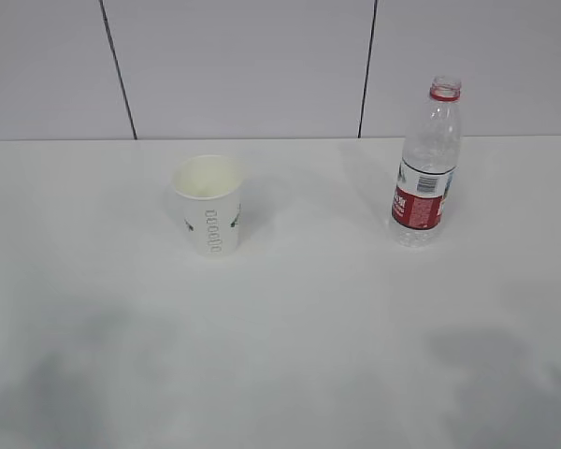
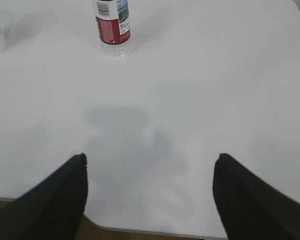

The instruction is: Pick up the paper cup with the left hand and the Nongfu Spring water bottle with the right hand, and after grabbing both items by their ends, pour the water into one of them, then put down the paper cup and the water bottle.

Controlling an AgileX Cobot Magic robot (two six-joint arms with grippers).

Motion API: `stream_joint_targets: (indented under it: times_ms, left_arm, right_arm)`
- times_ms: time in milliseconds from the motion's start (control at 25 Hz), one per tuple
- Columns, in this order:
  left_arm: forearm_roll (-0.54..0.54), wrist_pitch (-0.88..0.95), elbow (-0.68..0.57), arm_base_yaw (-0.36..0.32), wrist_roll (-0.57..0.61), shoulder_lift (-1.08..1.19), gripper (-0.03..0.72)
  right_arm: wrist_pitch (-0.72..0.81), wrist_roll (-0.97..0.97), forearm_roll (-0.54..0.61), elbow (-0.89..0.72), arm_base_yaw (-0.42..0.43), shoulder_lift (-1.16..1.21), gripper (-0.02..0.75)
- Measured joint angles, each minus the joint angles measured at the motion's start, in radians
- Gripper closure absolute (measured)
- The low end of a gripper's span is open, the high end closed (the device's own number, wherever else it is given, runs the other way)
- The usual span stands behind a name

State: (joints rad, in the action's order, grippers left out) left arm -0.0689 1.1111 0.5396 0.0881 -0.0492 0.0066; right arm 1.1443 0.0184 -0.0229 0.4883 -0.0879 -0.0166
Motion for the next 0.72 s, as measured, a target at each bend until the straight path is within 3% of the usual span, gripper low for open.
stream_joint_targets:
  times_ms: [720]
  left_arm:
    - [-0.002, 0.0, 0.0, 0.0, 0.0, 0.0, 0.095]
  right_arm:
    - [0.0, 0.0, 0.0, 0.0, 0.0, 0.0, 0.153]
